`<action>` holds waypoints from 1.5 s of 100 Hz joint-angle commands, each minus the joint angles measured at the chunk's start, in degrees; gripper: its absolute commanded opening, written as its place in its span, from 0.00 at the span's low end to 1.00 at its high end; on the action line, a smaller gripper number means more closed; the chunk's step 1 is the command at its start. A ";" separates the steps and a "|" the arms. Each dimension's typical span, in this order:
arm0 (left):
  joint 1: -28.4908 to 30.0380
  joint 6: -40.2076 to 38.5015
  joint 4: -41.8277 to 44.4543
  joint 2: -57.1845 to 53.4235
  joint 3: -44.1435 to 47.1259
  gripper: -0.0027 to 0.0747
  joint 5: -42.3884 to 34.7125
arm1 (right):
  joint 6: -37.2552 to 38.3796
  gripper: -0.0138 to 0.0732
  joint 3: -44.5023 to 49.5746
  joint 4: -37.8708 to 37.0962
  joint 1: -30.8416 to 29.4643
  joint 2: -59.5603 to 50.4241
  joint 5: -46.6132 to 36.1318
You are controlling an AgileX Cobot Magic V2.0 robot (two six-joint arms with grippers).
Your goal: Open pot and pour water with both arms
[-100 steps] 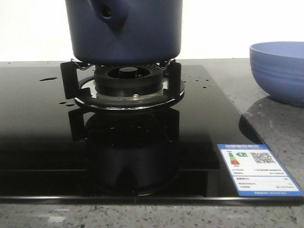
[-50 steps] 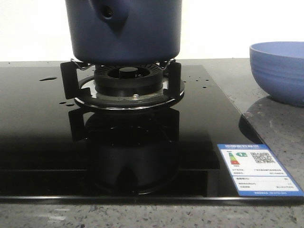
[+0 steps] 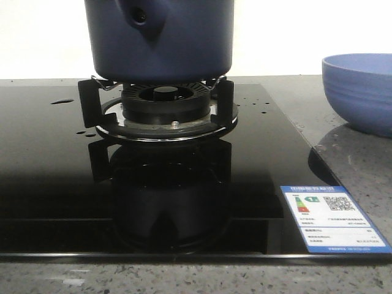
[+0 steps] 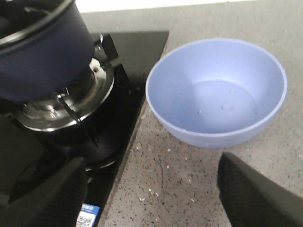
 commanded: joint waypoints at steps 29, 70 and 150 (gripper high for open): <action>5.34 0.03 -4.31 -6.31 -7.15 0.49 0.79 | 7.87 0.75 -13.36 -11.71 -0.09 15.91 0.39; 15.42 0.03 -4.86 -8.52 -7.56 0.49 0.79 | 8.25 0.75 -31.16 -14.07 -5.92 39.24 6.61; 21.85 0.03 -4.86 -8.79 -7.56 0.49 1.00 | 6.70 0.12 -33.95 -14.82 -11.38 56.32 12.00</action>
